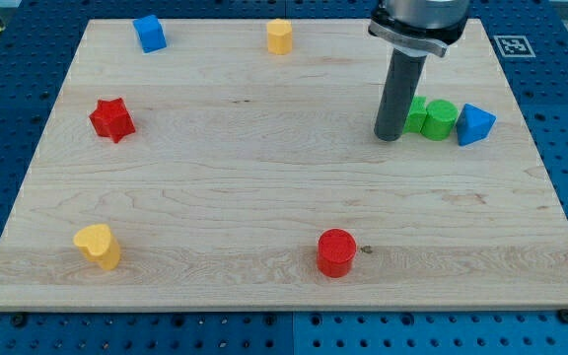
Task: Keep arm above green star
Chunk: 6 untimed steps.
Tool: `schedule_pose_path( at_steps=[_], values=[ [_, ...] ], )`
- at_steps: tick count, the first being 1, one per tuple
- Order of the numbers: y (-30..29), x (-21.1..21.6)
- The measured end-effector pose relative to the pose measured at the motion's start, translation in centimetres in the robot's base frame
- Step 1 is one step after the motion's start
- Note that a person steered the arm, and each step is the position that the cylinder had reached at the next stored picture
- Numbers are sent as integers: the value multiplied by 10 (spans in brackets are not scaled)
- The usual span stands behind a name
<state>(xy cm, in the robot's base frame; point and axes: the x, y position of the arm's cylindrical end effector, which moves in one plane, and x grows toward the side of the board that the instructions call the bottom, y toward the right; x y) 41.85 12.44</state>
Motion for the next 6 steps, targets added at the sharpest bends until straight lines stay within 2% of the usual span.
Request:
schedule_pose_path(
  at_steps=[1,2,3,6],
  values=[
    [-26,-2],
    [-29,-28],
    [-23,-59],
    [18,-84]
  ],
)
